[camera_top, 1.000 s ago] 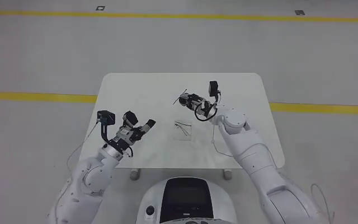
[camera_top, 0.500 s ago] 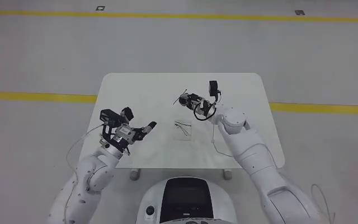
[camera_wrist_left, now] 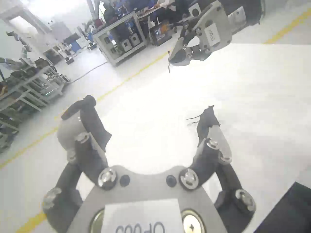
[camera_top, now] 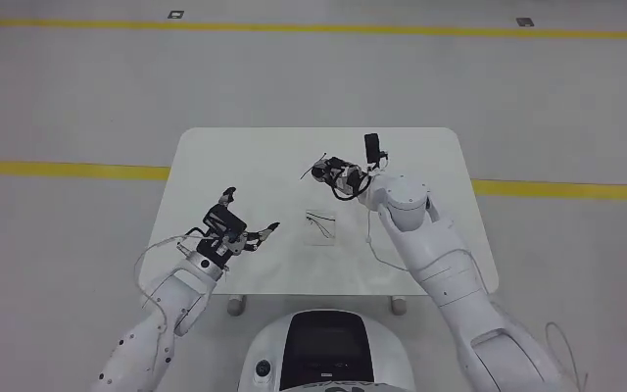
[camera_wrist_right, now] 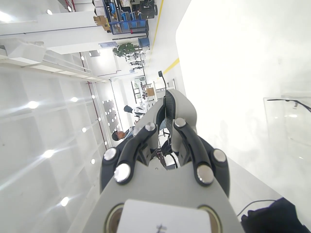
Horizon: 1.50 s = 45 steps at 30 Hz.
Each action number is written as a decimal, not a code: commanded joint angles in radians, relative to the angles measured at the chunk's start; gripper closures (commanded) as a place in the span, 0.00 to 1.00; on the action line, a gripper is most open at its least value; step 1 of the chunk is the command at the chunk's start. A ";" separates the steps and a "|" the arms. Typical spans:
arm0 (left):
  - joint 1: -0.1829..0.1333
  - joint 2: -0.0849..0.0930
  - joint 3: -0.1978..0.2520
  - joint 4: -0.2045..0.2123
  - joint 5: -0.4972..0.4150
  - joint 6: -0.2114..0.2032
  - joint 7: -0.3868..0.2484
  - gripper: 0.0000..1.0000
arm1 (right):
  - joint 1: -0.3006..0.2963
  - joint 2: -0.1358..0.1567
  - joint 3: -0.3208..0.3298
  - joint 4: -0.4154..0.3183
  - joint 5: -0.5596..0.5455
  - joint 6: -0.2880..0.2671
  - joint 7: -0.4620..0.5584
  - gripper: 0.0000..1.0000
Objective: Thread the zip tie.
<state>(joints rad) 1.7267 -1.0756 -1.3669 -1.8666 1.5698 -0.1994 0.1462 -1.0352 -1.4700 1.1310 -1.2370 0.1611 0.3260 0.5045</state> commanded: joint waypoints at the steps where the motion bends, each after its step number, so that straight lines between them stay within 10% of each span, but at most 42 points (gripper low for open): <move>1: 0.000 0.000 0.000 0.000 0.000 0.000 0.000 0.00 | 0.000 0.000 0.000 0.001 0.000 -0.001 0.001 1.00; 7: -0.040 0.025 0.019 0.004 0.000 0.001 -0.046 0.00 | -0.009 0.000 -0.009 -0.011 0.011 0.014 0.009 1.00; 14: -0.171 0.172 0.174 0.009 0.000 0.088 -0.114 0.00 | 0.014 -0.008 -0.055 0.012 0.039 0.014 0.022 1.00; 19: -0.290 0.275 0.372 0.054 0.000 0.229 -0.121 0.00 | 0.031 -0.013 -0.081 0.029 0.068 0.014 0.005 1.00; 28: -0.301 0.276 0.375 0.067 0.000 0.229 -0.127 0.00 | 0.024 -0.013 -0.080 0.019 0.071 0.009 -0.015 1.00; 34: -0.423 0.323 0.491 0.115 0.000 0.288 -0.108 0.00 | 0.019 -0.013 -0.083 0.018 0.091 0.014 -0.011 1.00; 41: -0.621 0.389 0.752 0.168 0.000 0.432 -0.088 0.00 | 0.035 -0.015 -0.093 0.060 0.144 0.014 -0.008 1.00; 45: -0.621 0.389 0.752 0.168 0.000 0.432 -0.088 0.00 | 0.037 -0.015 -0.090 0.063 0.148 0.014 -0.013 1.00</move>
<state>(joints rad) 1.1033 -0.6867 -0.6102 -1.6985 1.5700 0.2343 0.0591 -0.9981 -1.4850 1.0414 -1.1737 0.3100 0.3400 0.4906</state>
